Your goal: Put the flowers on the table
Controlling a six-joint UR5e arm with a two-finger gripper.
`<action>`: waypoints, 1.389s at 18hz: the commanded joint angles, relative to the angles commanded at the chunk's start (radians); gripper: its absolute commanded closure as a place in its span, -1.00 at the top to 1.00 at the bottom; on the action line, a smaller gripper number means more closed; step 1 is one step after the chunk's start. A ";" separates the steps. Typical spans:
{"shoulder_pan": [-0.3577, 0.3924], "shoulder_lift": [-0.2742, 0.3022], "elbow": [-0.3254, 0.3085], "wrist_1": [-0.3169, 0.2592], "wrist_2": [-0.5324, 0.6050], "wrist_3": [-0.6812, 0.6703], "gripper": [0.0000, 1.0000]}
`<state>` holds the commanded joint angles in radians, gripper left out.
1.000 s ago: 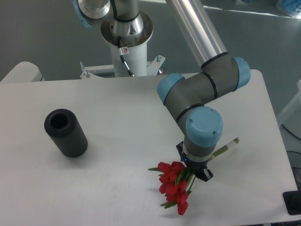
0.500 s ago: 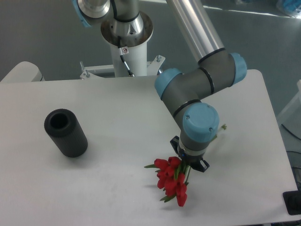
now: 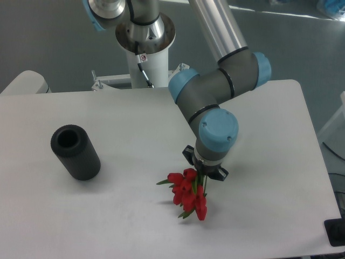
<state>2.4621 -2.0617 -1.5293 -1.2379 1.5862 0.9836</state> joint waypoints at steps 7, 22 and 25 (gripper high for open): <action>-0.052 0.023 -0.044 0.009 -0.005 -0.043 0.15; -0.043 0.040 0.018 0.046 -0.005 0.082 1.00; -0.011 0.012 0.060 0.045 -0.005 0.202 1.00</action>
<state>2.4512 -2.0493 -1.4697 -1.1934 1.5815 1.1853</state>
